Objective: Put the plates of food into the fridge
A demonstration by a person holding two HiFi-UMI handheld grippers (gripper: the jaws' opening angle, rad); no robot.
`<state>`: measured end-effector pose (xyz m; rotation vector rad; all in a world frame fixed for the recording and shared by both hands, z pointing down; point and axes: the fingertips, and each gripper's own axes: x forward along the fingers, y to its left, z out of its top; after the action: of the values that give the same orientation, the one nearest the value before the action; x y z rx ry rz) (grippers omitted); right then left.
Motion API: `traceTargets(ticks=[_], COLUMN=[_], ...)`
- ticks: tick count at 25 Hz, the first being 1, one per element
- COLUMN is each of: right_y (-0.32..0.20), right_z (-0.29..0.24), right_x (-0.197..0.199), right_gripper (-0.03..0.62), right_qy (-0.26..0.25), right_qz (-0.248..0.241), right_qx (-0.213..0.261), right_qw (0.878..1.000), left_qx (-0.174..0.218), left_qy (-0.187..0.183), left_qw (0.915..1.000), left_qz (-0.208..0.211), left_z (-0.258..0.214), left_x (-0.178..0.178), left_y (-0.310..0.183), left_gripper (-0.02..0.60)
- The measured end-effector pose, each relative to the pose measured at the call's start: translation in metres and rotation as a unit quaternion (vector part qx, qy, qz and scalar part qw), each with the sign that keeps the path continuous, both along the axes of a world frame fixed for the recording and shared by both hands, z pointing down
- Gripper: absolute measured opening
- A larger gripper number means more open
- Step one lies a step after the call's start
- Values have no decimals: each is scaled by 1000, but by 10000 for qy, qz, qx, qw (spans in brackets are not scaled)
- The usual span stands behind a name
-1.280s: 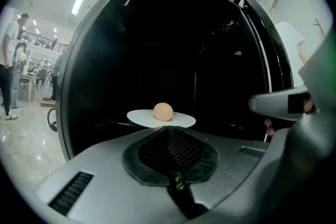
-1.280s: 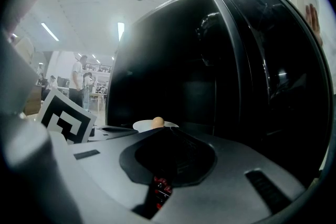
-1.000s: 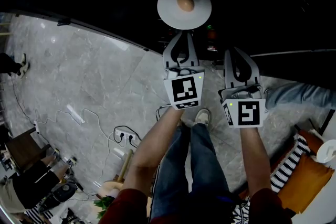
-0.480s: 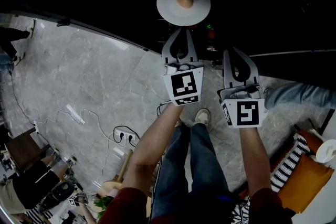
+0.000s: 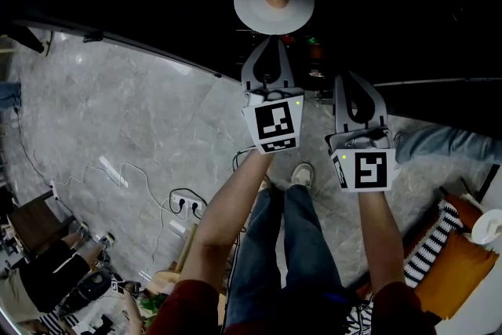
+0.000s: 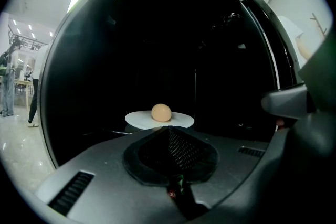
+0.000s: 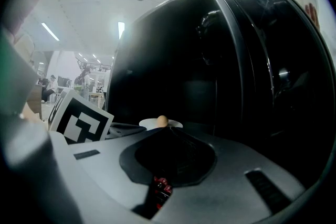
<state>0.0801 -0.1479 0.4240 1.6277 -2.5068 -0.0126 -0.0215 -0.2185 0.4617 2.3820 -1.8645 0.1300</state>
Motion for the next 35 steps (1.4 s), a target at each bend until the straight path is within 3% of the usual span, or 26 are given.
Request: traceTargets(ticks=[24, 35], right_y=[-1, -1], right_z=[3, 3], right_x=[-1, -2], right_gripper=[11, 11], right_qy=[-11, 18], right_qz=[11, -16], right_qx=[-18, -18], right_qw=[10000, 10000], left_qx=[-15, -105], left_qy=[-74, 97], left_qw=[10000, 9999], left_qz=[-11, -43], left_z=[0, 2], left_x=[-5, -3], left_y=[-12, -13], left_gripper=[6, 6])
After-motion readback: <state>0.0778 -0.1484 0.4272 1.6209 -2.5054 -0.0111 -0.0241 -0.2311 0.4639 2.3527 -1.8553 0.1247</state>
